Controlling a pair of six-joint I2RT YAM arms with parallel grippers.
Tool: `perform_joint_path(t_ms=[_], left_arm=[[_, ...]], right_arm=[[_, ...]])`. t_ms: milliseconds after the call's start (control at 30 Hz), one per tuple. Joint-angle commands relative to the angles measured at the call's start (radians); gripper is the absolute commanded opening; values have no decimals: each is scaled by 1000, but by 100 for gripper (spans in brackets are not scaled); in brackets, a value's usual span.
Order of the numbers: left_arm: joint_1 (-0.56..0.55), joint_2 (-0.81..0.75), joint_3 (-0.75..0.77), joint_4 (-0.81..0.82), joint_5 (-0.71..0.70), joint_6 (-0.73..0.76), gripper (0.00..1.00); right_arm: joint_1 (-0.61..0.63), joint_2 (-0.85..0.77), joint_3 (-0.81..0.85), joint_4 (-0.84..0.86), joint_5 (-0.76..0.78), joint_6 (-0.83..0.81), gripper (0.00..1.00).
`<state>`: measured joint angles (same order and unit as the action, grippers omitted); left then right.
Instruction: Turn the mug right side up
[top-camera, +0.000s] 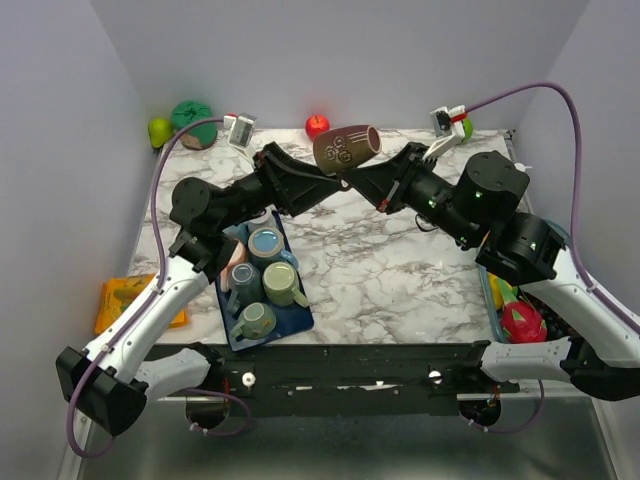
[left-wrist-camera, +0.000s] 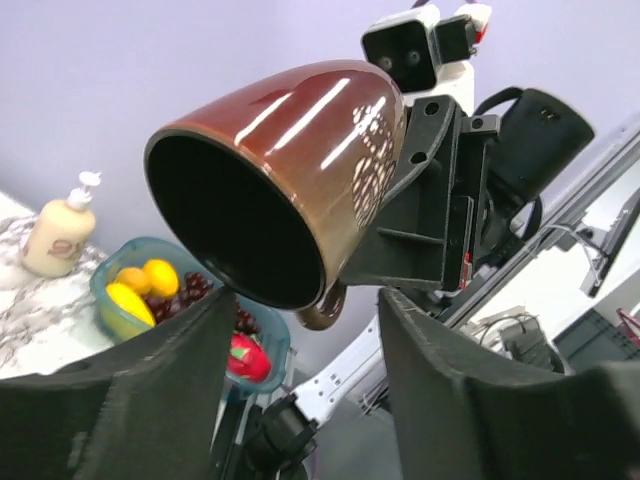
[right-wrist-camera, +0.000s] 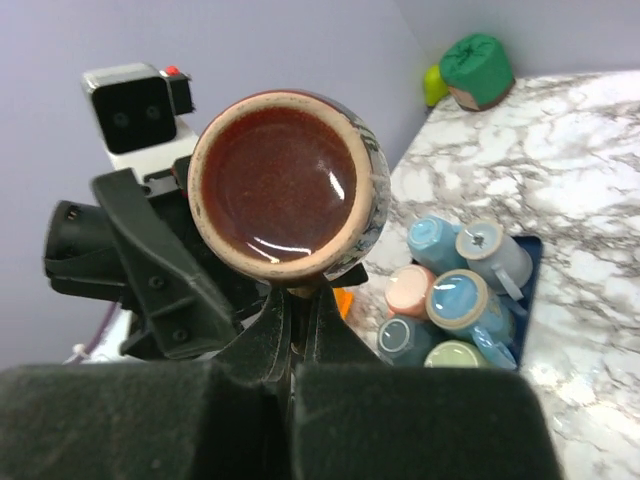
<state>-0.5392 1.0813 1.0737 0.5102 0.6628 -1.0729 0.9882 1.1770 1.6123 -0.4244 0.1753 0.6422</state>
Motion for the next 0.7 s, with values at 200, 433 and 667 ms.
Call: perform_joint_path(t_ms=[200,433,667], left_arm=[[-13,62,35,252,-8,-208,40],[-21,68,37,251,-57,-251,33],[-33,97,57,283,-75,-294,29]], right_arm=[[-3,-33,-28,180,-74,39,1],[-5,-24,-61,222,-120,11,1],[-3,-17,-120,260,-164,-4,1]])
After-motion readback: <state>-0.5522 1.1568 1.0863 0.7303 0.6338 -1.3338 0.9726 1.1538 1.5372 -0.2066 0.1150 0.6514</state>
